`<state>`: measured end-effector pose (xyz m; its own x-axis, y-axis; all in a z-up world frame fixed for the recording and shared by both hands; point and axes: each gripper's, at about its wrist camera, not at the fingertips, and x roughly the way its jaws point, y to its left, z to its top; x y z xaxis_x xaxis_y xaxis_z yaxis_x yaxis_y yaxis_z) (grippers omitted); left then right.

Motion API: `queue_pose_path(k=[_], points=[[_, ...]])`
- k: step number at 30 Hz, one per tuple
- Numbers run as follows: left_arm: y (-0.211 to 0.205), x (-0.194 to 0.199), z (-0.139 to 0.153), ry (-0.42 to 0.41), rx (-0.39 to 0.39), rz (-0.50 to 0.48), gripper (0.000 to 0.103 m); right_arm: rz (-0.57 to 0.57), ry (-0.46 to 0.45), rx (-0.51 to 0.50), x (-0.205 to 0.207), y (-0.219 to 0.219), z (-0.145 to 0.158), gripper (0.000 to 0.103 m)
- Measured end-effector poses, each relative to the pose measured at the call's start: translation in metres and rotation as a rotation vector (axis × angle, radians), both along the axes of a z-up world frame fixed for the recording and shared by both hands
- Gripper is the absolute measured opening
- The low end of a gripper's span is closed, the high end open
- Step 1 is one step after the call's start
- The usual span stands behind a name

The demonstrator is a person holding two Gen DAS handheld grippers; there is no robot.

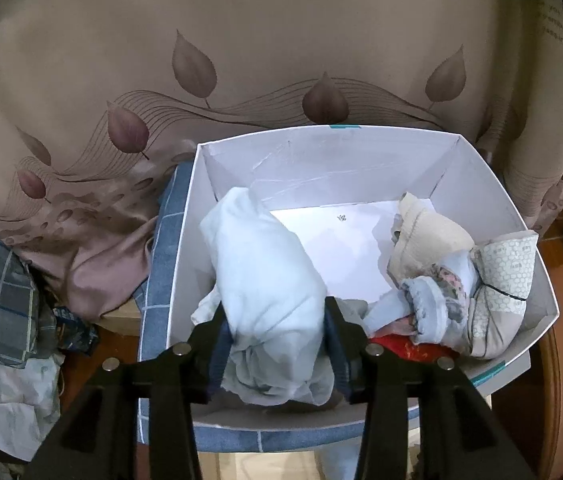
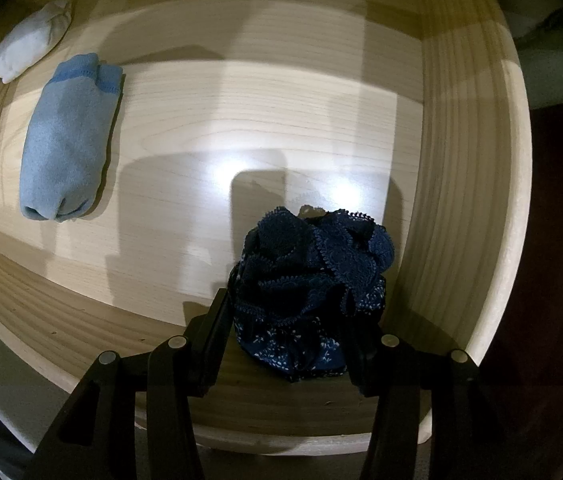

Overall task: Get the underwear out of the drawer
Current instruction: 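Lower the white underwear into the box and open the left tool, then move the left tool back over the open drawer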

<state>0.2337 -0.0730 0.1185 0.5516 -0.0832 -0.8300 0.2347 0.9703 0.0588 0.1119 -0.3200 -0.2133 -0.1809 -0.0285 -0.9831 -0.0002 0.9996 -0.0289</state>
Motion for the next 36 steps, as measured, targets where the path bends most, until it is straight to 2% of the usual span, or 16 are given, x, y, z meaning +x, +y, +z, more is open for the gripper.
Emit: queue_pose_path(k=[6, 11, 16, 20, 27, 32, 36], points=[[0.004, -0.006, 0.009, 0.004, -0.024, -0.02, 0.049, 0.002, 0.0, 0.0, 0.0, 0.001, 0.0, 0.049], [0.007, -0.017, 0.023, -0.017, -0.043, -0.036, 0.057, -0.003, 0.001, -0.001, 0.001, 0.001, 0.001, 0.049], [0.015, -0.034, 0.034, -0.031, -0.038, -0.059, 0.057, -0.006, 0.0, -0.002, 0.002, 0.0, 0.003, 0.05], [0.025, -0.058, 0.032, -0.03, -0.013, -0.085, 0.057, -0.007, 0.0, -0.002, 0.003, 0.0, 0.002, 0.049], [0.048, -0.098, -0.003, 0.049, 0.02, -0.099, 0.057, -0.013, 0.001, -0.006, 0.003, 0.002, 0.004, 0.049], [0.065, -0.123, -0.042, 0.091, 0.04, -0.049, 0.057, -0.013, 0.001, -0.006, 0.003, 0.002, 0.005, 0.049], [0.074, -0.138, -0.079, 0.144, 0.025, 0.003, 0.057, -0.015, 0.0, -0.005, 0.003, 0.002, 0.005, 0.049]])
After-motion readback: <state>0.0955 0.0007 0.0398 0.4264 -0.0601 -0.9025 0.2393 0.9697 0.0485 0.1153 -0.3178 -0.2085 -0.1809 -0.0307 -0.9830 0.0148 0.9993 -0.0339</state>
